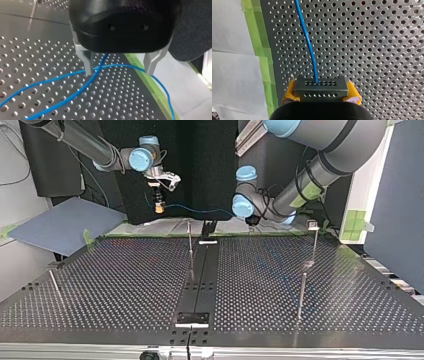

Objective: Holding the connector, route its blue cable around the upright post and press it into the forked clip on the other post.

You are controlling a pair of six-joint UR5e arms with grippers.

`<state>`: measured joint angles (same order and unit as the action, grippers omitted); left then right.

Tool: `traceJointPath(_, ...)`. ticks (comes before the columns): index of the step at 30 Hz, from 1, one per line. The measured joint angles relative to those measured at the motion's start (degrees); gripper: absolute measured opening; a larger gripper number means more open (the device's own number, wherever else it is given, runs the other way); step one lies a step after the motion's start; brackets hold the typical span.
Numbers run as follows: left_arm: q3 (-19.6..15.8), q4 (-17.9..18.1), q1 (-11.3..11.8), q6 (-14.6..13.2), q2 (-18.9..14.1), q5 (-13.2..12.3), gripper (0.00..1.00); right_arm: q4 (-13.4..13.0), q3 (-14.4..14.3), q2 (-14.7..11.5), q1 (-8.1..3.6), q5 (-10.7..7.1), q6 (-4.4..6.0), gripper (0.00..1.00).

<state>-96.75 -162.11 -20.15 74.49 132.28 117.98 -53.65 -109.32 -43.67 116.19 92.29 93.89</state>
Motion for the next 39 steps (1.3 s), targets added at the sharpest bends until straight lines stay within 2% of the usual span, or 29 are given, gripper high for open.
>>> traceJointPath(6, 0.0, 0.2, -0.4, 1.0, 0.2, -0.2, 1.0, 0.0, 0.0, 0.0, -0.01, 0.0, 0.0, 0.0)
traceJointPath(12, 0.0, 1.1, -1.0, 2.1, 2.4, -0.6, 1.0, 0.0, 0.0, 0.0, 0.0, 0.0, 0.0, 0.0)
traceJointPath(21, -0.1, 4.8, -2.8, 4.4, 5.1, -4.0, 1.0, 0.0, 0.2, 0.0, 0.0, 0.0, 0.0, 0.0)
traceJointPath(25, -0.1, 6.8, -3.9, 6.2, 5.3, -5.7, 1.0, 0.0, 0.3, 0.0, -0.01, 0.0, 0.0, 0.0)
traceJointPath(31, -0.1, 9.1, -5.3, 9.0, 5.3, -6.2, 1.0, 0.2, 0.5, 0.0, -0.01, 0.0, 0.0, 0.0)
traceJointPath(39, -0.1, 9.3, -6.7, 12.7, 5.3, -6.4, 1.0, 0.8, 1.3, 0.0, 0.01, 0.0, 0.02, 0.0)
